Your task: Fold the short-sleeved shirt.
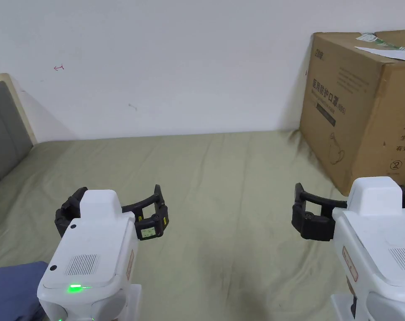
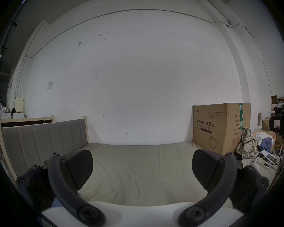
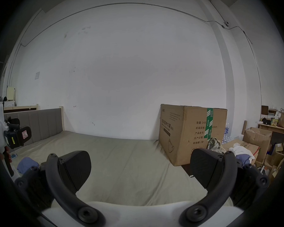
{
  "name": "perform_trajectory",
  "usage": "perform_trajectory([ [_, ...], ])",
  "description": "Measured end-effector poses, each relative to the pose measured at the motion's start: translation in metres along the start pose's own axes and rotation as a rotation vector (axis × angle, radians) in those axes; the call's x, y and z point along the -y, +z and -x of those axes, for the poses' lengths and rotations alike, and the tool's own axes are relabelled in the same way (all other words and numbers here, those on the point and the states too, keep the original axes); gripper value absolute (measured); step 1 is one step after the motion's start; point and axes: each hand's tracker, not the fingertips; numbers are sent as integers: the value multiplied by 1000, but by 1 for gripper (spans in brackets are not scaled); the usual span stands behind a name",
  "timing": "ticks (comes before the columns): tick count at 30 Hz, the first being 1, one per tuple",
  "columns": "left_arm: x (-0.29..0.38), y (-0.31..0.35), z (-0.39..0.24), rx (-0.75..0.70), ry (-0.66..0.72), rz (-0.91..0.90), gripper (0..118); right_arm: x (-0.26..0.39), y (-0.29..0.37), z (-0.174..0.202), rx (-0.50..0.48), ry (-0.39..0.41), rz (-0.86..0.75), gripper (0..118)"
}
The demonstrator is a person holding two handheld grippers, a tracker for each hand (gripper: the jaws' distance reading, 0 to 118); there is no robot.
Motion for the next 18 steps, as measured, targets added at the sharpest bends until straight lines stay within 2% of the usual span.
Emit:
perform_trajectory([
  [18, -2, 1, 1, 0, 2, -12, 118, -2, 3, 1, -8, -4, -12, 118],
])
